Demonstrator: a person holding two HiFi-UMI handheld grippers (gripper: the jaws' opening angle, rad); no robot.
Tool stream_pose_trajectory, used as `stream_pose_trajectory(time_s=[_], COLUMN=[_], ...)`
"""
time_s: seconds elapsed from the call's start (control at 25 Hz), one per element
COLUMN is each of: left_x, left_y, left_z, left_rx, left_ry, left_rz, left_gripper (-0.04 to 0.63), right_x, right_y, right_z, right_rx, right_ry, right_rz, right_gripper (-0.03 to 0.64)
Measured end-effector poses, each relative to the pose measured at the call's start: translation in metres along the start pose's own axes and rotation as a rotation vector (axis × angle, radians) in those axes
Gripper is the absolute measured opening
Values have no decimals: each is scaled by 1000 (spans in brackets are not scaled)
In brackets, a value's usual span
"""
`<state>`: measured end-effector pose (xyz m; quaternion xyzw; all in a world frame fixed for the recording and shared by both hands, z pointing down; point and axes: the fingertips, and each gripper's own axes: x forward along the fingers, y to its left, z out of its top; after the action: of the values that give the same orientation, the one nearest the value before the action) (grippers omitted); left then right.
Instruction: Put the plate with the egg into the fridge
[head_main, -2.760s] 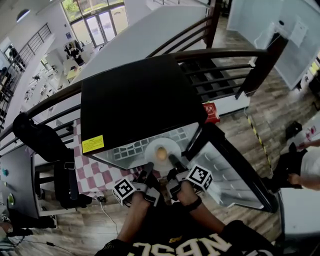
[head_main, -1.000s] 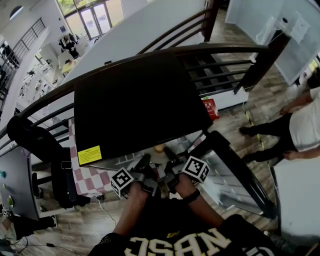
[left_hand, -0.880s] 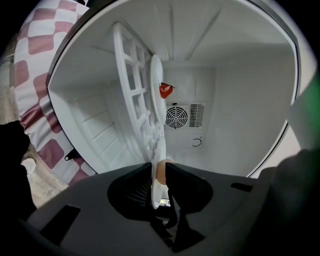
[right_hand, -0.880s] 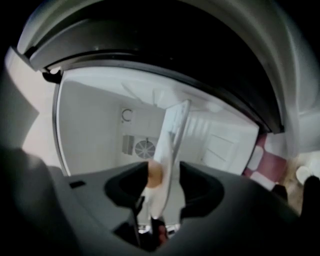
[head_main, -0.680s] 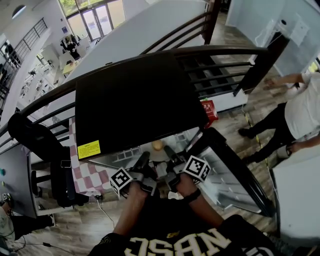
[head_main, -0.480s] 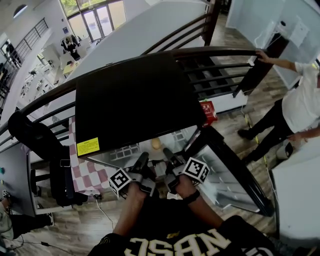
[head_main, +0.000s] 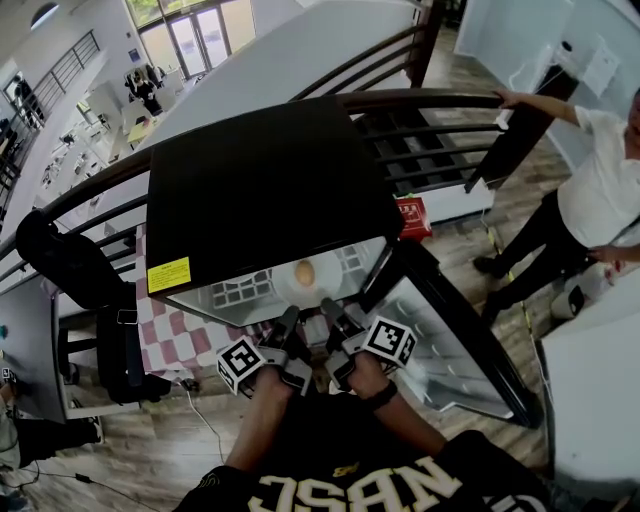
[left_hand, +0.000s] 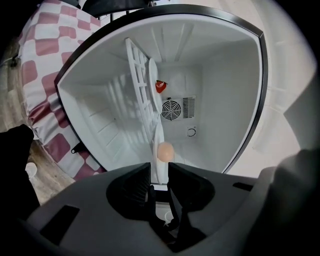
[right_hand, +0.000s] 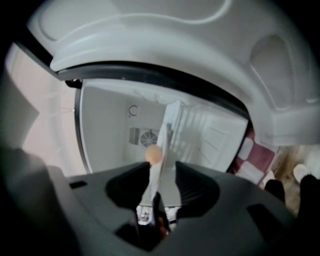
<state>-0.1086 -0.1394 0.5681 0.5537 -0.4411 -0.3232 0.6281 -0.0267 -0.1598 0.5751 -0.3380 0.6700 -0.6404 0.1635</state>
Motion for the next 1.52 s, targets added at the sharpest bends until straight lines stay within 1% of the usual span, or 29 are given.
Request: stream_pose_trajectory(time_s=[0.08,0.2,0.32,0.6,0.84,1.28,1.52], left_x=[-1,-2,-1,6,14,27,36], left_y=[4,10,11,11,9,9,8], left_z=[-2,-4,-6,-6,-8,5,10], left_rx=[8,14,17,13,-27,-18,-16], left_ry=[1,6,14,34,57,70,99], left_rz=[15,45,55,68,65,72,86], left_gripper=[111,56,41,37,31,22,22], right_x=[-2,-4,-4,2,8,24,31], right_y=[0,4,6,5,4,4,3], right_z=[-4,-7,-6,-5,-4,1,5], right_rx=[1,1,-13,-11,2,41,76], right_ry=[6,8,8,11,8,-5,-23], right_rz=[6,23,25,2,-9,-23,-20], right_gripper=[145,93,67,52,44,41,40])
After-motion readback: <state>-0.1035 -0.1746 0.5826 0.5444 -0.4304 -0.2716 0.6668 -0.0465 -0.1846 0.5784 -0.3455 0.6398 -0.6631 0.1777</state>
